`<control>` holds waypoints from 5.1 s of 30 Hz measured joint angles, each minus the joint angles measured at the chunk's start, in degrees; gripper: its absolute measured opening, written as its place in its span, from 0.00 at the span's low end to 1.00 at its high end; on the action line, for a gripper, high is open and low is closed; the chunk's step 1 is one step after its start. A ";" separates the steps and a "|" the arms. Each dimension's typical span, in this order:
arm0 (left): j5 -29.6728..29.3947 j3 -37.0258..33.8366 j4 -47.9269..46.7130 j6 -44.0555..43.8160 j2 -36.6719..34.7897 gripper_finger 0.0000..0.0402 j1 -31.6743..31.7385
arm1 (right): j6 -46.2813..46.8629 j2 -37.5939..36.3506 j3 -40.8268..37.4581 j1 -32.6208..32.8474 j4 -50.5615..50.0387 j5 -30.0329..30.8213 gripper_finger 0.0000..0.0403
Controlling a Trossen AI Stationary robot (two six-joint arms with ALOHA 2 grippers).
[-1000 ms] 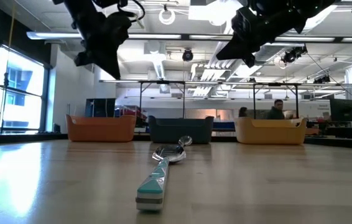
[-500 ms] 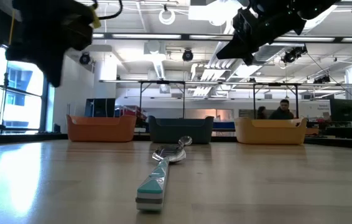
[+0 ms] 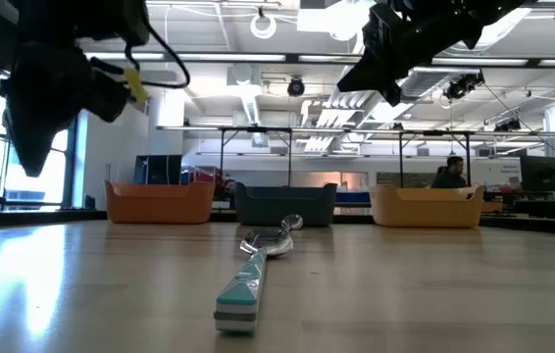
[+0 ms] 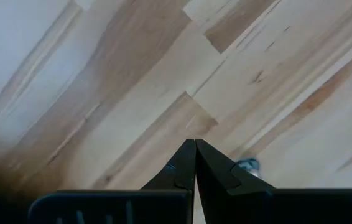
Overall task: Sort silverware by color (type)
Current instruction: Put the blue spoon into the yellow bin
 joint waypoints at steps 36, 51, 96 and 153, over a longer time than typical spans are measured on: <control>-1.64 -14.11 15.26 -22.89 -15.74 0.00 -16.12 | 15.93 34.71 10.03 8.75 -13.33 -10.72 0.01; -1.80 -14.07 22.82 -57.02 -10.95 0.00 -40.94 | 7.23 40.87 18.84 8.74 -12.71 -7.16 0.01; -17.16 -3.55 23.13 -70.40 14.95 0.02 -35.78 | -6.10 40.16 18.73 3.79 -14.06 -9.08 0.01; -9.86 1.89 86.14 6.14 8.34 0.00 33.32 | 6.82 23.15 18.73 7.49 10.71 19.45 0.41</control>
